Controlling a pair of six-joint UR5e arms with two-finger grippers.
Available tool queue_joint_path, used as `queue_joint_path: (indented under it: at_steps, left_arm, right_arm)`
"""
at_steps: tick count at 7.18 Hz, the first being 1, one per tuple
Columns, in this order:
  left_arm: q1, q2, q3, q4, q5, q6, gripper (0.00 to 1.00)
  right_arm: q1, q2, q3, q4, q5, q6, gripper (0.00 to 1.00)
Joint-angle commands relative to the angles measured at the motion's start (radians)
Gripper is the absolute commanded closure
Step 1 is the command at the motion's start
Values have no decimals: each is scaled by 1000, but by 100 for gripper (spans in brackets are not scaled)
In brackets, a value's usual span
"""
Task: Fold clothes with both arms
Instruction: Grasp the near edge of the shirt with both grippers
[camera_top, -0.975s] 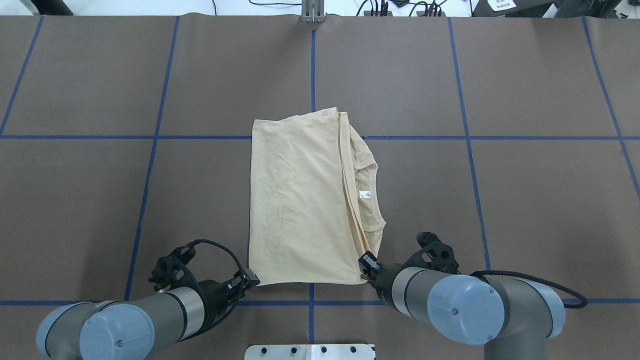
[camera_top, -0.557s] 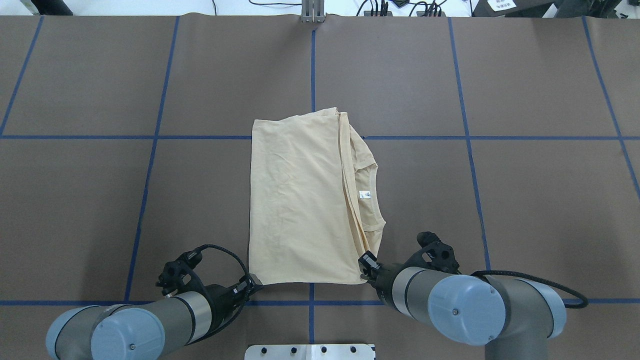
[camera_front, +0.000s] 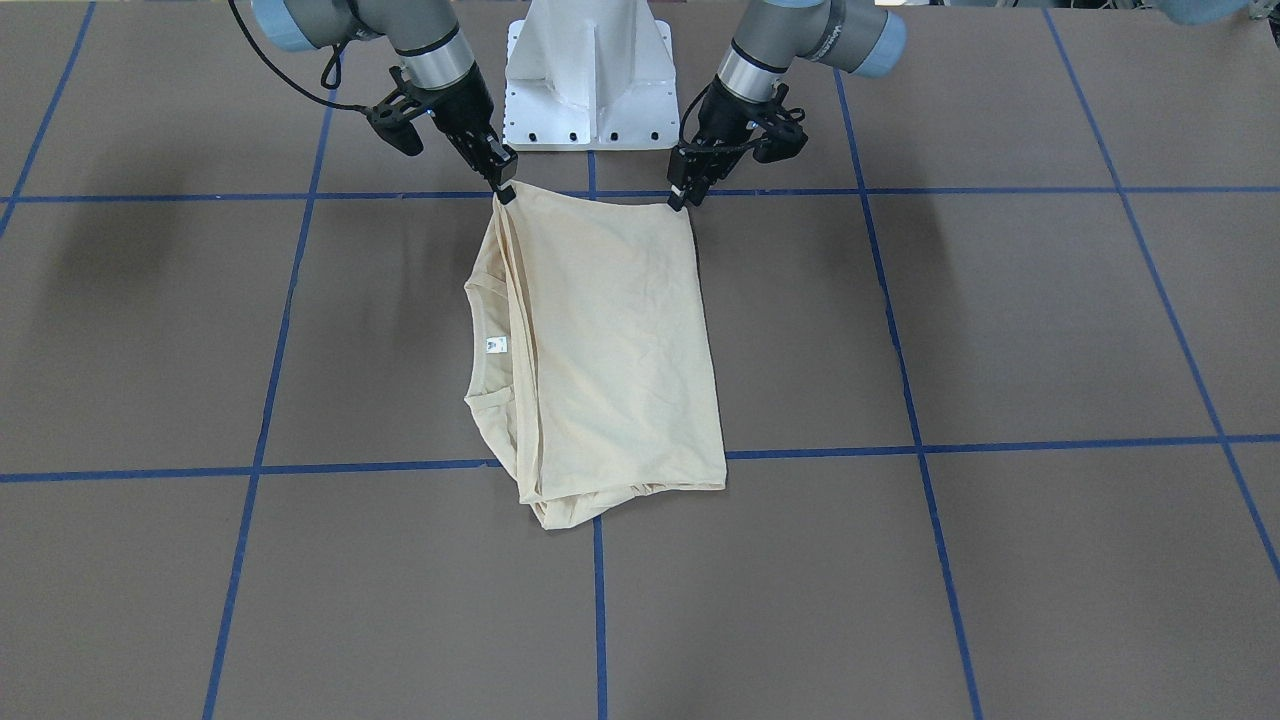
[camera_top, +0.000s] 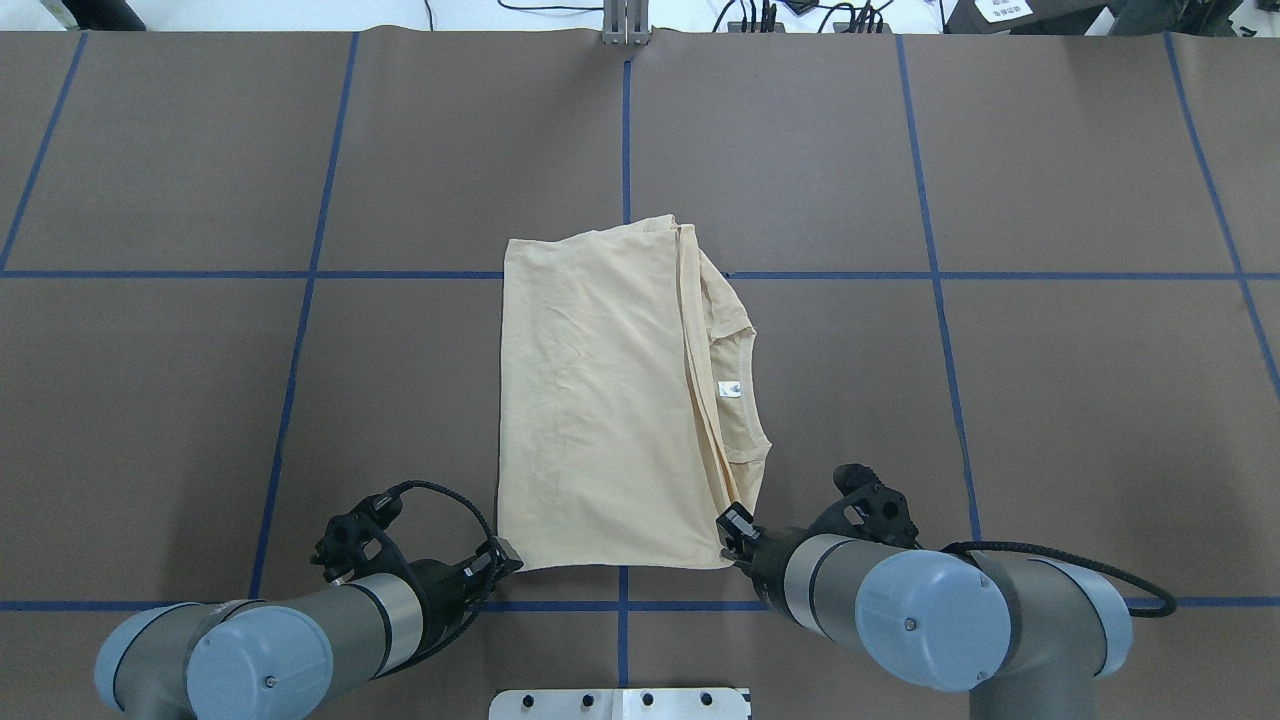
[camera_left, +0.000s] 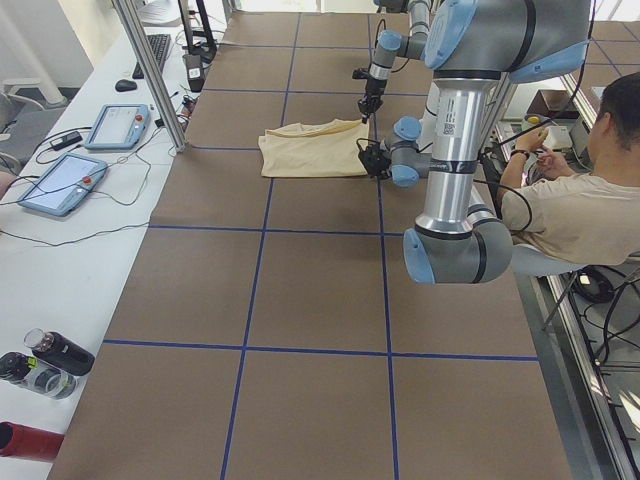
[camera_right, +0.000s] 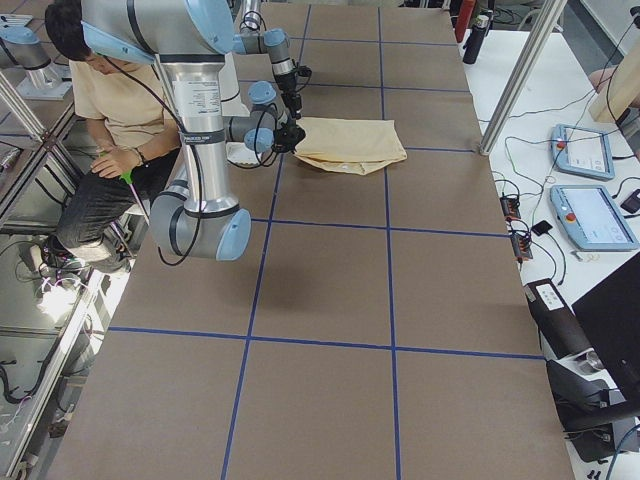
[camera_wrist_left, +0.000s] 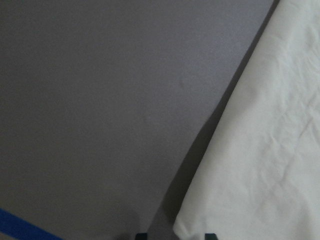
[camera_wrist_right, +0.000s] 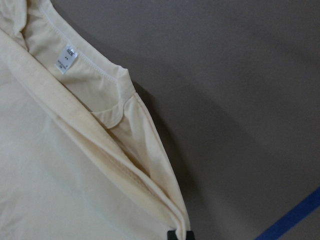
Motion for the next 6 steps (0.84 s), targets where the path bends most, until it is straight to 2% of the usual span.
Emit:
queue_joint_path:
  at_steps: [1,3,6]
  left_arm:
    - [0,-2,2,0,-1,2,51]
    - [0,-14,4,0,-1,1,59]
    - [-2,-17,11,0,15,7,60]
  right_arm:
    - [0,0,0,0,0,0,100]
    - [0,0,-2,-2,0,0,100]
    - [0,0,-2,-2,0,0,100]
